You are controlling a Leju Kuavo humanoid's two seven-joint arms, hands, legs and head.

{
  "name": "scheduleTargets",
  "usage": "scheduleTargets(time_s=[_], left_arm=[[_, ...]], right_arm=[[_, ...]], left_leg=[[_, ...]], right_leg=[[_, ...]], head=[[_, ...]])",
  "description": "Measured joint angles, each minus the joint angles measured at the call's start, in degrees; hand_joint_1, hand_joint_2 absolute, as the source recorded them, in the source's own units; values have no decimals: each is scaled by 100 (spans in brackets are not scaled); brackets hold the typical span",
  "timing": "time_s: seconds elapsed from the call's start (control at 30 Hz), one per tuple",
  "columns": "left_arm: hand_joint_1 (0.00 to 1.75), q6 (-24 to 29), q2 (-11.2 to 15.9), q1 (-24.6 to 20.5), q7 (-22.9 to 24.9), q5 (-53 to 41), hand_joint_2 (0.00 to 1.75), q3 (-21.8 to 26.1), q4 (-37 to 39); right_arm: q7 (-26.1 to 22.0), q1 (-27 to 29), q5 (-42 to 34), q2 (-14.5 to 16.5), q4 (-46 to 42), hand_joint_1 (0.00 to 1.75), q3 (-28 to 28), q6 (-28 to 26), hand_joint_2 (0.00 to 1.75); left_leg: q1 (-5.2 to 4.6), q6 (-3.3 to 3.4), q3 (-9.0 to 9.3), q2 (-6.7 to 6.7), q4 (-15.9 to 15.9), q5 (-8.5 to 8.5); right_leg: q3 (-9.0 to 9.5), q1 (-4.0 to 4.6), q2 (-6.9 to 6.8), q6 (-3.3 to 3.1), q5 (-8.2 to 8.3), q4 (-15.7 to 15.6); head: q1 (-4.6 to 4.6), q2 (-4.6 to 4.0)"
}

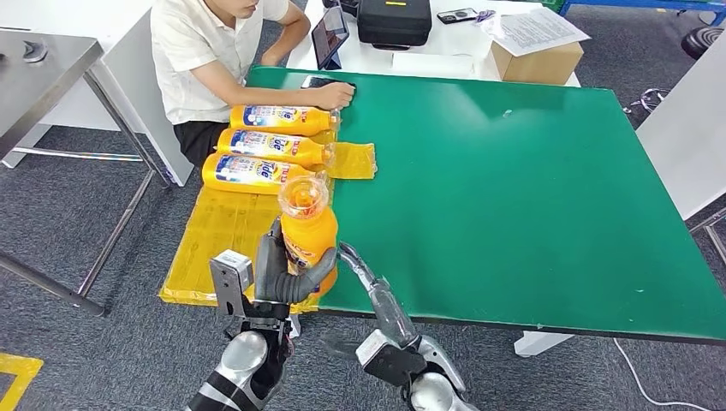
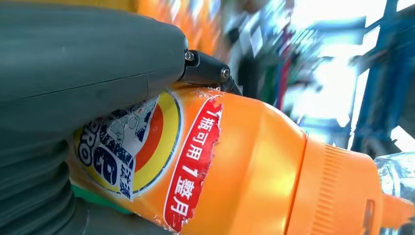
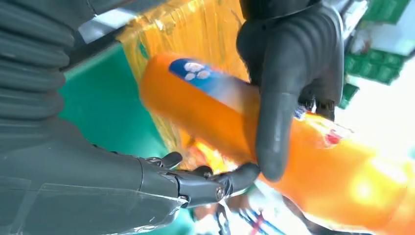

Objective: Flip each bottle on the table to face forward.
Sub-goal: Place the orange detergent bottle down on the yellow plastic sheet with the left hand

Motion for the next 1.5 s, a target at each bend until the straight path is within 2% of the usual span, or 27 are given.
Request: scheduleTargets(time_s=[0.1, 0.17, 0.27, 0.4, 0.57, 0.67, 0.77, 0.87, 0.93, 1.07, 1.17, 1.3, 1.5], left_arm=[[175, 1069, 39, -50, -263, -1264, 175, 22, -4], [175, 1350, 83, -77, -215, -1913, 175, 66, -8], [175, 1426, 140, -77, -33, -2778, 175, 213, -11], [175, 1451, 169, -73, 392, -4291, 175, 572, -11], [175, 1456, 190, -79, 701, -4884, 175, 852, -1], [175, 1203, 243, -172, 1337, -5626, 175, 879, 151], [175, 352, 357, -489, 2227, -6412, 175, 796, 649], [172, -432, 449, -891, 2697, -6790, 175, 670, 1258], [155, -874, 476, -1239, 2794, -6773, 175, 607, 1696], [26, -1538, 501, -1899, 2712, -6383, 175, 594, 2561], [1, -1822, 505, -2242, 2557, -6030, 175, 639, 3043], [0, -2043, 508, -2493, 2312, -5631, 175, 768, 3461], [0, -2190, 505, -2611, 2120, -5364, 175, 938, 3735]], right_arm=[[-280, 190, 511, 45, -480, 0, -73, -1467, 0], [-327, 363, 945, 151, -996, 0, -309, -2075, 0], [-339, 621, 1199, 416, -1800, 0, -869, -2254, 0], [-339, 804, 881, 634, -2396, 0, -1508, -2272, 0], [-338, 926, 768, 744, -2691, 0, -1837, -2281, 0], [-338, 953, 641, 772, -2721, 0, -1897, -2282, 0], [-338, 978, 400, 776, -2700, 0, -1902, -2282, 0], [-338, 975, 225, 755, -2656, 0, -1858, -2282, 0], [-338, 957, 138, 732, -2619, 0, -1799, -2282, 0], [-338, 909, 10, 689, -2562, 0, -1672, -2282, 0], [-338, 884, -84, 656, -2528, 0, -1593, -2282, 0], [-338, 880, -195, 612, -2494, 0, -1531, -2282, 0], [-338, 878, -262, 557, -2467, 0, -1457, -2282, 0]], left_leg=[[-1, 0, -4, -1, 0, 0], [-1, 0, -4, -1, 0, 0], [-1, 0, -5, 0, 0, 0], [-1, 0, -5, 1, 0, 0], [-1, 0, -4, 2, 0, 1], [-1, 0, -3, 2, 0, 1], [-1, -1, -4, 1, 0, 4], [-1, -2, -5, 3, 0, 9], [-1, -1, -6, 1, 0, 14], [-1, 0, -8, 1, 0, 17], [-1, 0, -8, 1, 0, 17], [-1, -1, -9, 1, 0, 17], [-1, -1, -9, 1, 0, 16]], right_leg=[[-2, -1, -3, 0, 0, 0], [-2, -1, -3, 0, 0, 0], [-4, -1, -2, 0, 0, 0], [-4, -1, -2, 0, 0, 0], [-5, -1, -1, 0, 1, 0], [-6, 0, -2, 0, 1, -1], [-6, 0, -2, -1, 2, 0], [-8, -1, -2, -1, 4, 2], [-6, -1, -3, 0, 5, 2], [-5, -1, -3, 1, 6, 5], [-5, -1, -4, 1, 5, 6], [-6, -1, -4, 1, 5, 6], [-7, -1, -4, 1, 5, 5]], head=[[-1, 0], [-1, 0], [-2, 0], [1, 0], [1, 0], [0, 0], [0, 0], [-1, 0], [-1, 0], [0, 0], [-1, 0], [-1, 0], [0, 0]])
